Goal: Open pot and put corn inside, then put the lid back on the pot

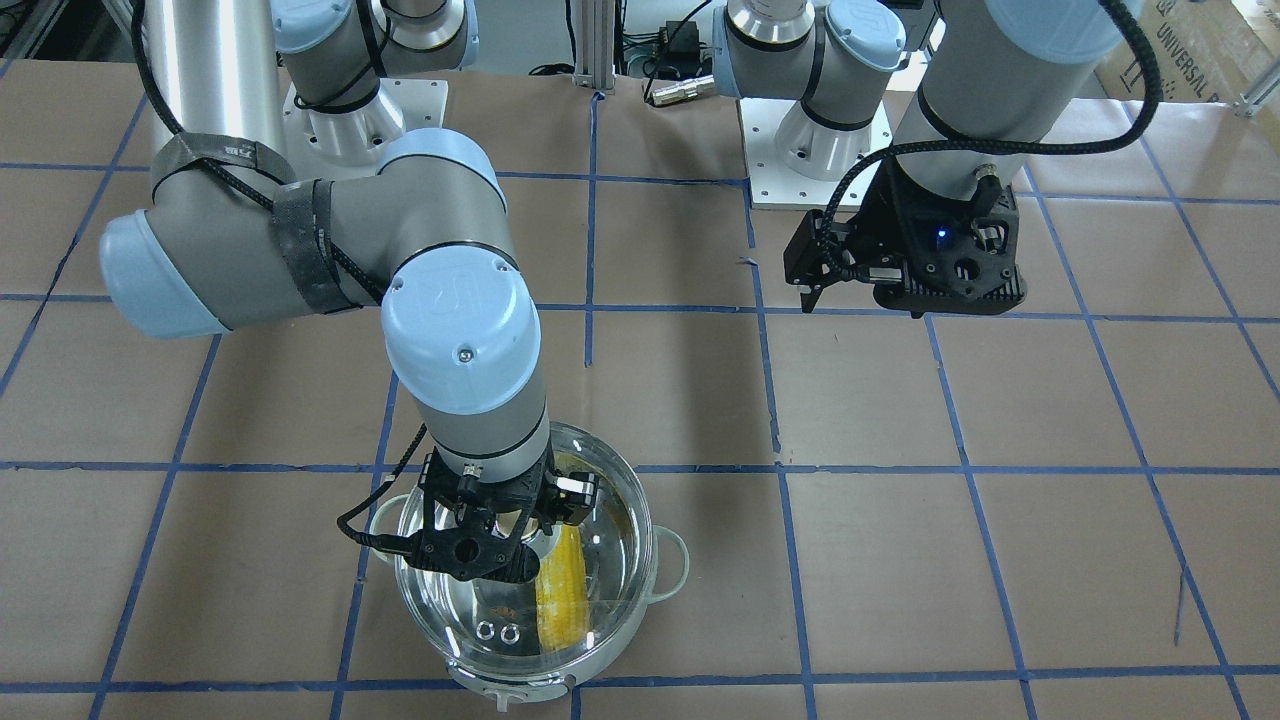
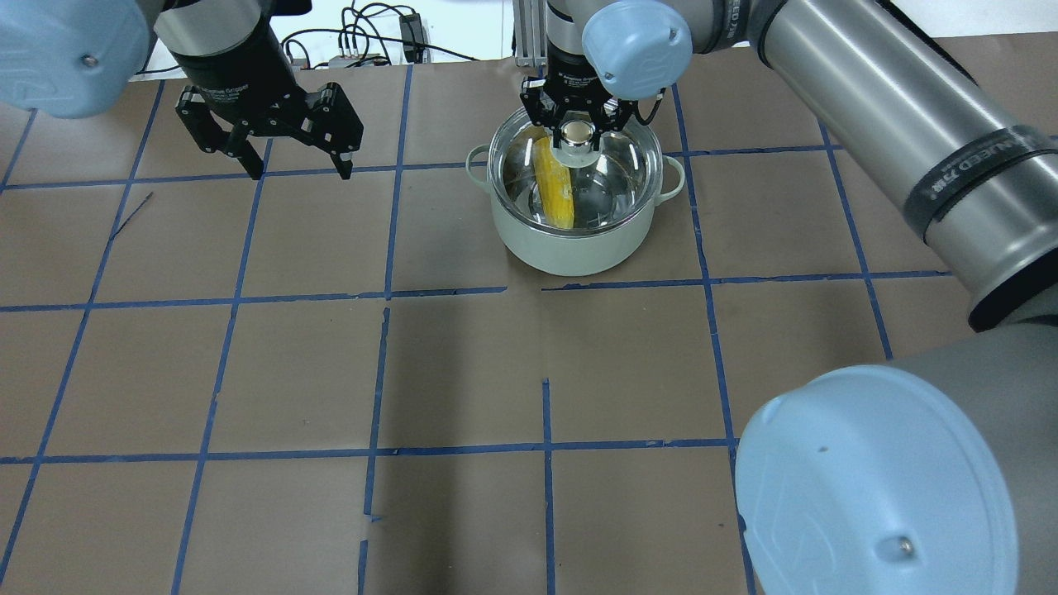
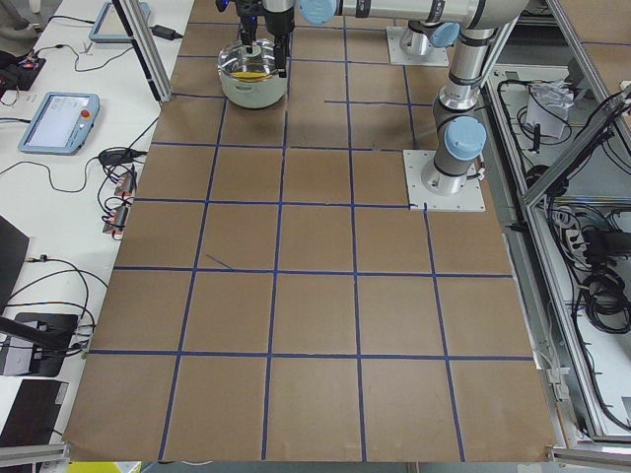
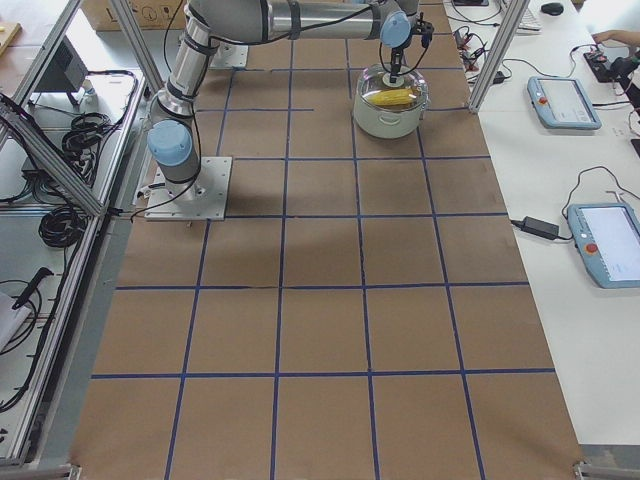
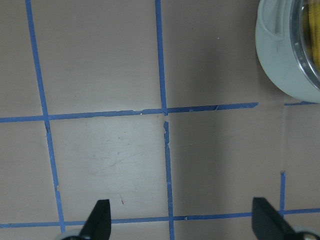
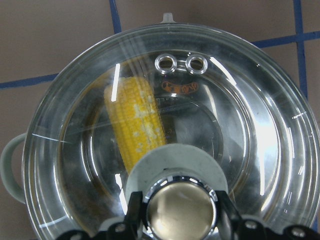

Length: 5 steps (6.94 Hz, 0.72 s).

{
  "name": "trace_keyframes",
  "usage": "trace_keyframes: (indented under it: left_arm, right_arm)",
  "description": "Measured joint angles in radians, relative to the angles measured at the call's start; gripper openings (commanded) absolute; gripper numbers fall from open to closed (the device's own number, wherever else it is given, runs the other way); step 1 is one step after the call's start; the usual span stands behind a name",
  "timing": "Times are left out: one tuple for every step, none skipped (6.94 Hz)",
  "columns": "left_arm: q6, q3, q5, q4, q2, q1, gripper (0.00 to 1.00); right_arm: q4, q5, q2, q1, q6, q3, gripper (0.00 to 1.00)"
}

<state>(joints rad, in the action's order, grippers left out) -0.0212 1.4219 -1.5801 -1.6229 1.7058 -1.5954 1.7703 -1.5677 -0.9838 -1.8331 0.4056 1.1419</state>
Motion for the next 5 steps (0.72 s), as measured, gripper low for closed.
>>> trace_keyframes:
  left_arm:
    - [0.000,0.000,0.000,0.000,0.000,0.000,1.00]
    - [0.000,0.000,-0.001,0.000,0.001,0.000,1.00]
    - [0.000,0.000,0.000,0.000,0.001,0.000,1.00]
    - [0.000,0.000,0.000,0.000,0.001,0.000,1.00]
    - [0.000,0.000,0.000,0.000,0.001,0.001,1.00]
  right_arm:
    - [0.001,0.002,0.001,0.000,0.000,0.000,0.76]
    - [0.004,0.001,0.002,0.001,0.000,-0.001,0.92]
    - [0.009,-0.002,0.002,0.002,0.000,-0.001,1.00]
    - [0.011,-0.003,0.002,0.006,-0.003,-0.005,1.00]
    - [0.011,-0.002,-0.002,0.016,-0.009,-0.012,1.00]
